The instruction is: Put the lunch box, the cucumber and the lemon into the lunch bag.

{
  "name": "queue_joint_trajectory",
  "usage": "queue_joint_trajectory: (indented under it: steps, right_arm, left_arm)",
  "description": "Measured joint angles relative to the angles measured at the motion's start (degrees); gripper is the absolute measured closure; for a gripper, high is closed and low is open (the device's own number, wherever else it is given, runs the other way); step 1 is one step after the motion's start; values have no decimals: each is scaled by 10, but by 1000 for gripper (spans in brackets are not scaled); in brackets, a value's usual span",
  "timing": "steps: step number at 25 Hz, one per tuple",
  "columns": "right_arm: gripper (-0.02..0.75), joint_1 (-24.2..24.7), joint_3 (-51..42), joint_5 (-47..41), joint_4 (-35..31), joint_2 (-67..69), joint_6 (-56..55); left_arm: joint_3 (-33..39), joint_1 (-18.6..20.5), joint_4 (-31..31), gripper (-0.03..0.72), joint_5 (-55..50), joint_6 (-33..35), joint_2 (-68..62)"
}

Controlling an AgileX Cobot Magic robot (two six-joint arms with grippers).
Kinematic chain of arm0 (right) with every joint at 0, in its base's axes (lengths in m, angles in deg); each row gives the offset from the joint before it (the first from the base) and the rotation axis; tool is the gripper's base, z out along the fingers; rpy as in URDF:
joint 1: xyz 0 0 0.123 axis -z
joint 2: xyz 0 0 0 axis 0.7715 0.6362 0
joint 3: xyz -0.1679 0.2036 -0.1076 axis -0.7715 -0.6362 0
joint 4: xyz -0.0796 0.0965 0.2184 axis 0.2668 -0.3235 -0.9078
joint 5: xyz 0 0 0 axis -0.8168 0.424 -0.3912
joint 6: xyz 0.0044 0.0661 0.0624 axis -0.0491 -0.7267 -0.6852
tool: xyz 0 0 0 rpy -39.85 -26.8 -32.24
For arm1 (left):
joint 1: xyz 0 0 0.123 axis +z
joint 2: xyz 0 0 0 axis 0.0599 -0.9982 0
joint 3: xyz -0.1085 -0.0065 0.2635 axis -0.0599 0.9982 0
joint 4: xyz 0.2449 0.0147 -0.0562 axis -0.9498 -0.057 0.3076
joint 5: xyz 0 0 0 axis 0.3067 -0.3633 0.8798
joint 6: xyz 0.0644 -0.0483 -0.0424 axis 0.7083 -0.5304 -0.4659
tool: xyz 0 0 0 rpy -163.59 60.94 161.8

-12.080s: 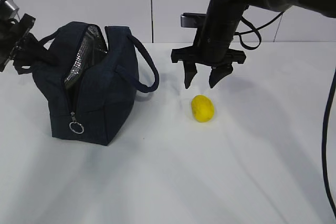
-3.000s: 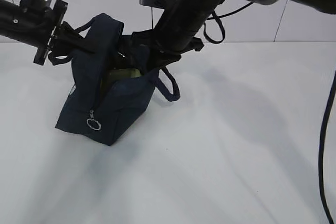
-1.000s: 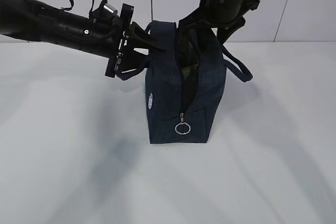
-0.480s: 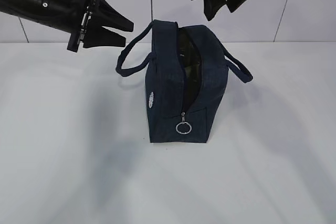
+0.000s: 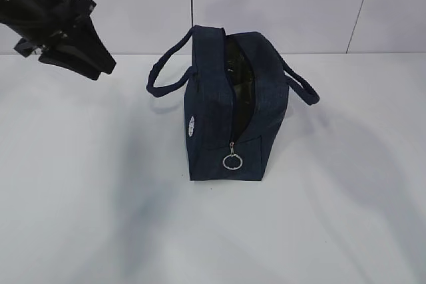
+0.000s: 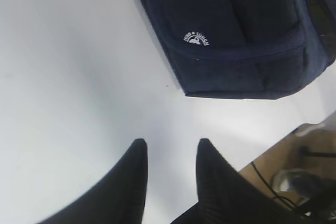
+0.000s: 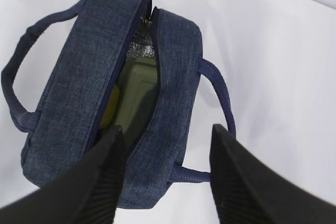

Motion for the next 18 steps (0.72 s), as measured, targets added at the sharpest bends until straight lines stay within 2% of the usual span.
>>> queue_joint_trajectory:
  steps: [7,10,13,18]
  right_arm:
    - [330,0,-2,-2,-4,-46,0]
    - [330,-1,-20,-2,-6,-72,0]
    - [330,-6,-68,-1,-2,-107,0]
    - [330,-7,-208,93,3,-189,0]
  left_arm:
    - [0,-1,-98,461,-6,-55,58]
    - [0,-15,-147,461,-7,-78,83]
    - [0,-40,-181,461,-9,-94,104]
    - [0,-82,-210,461,-13,-113,121]
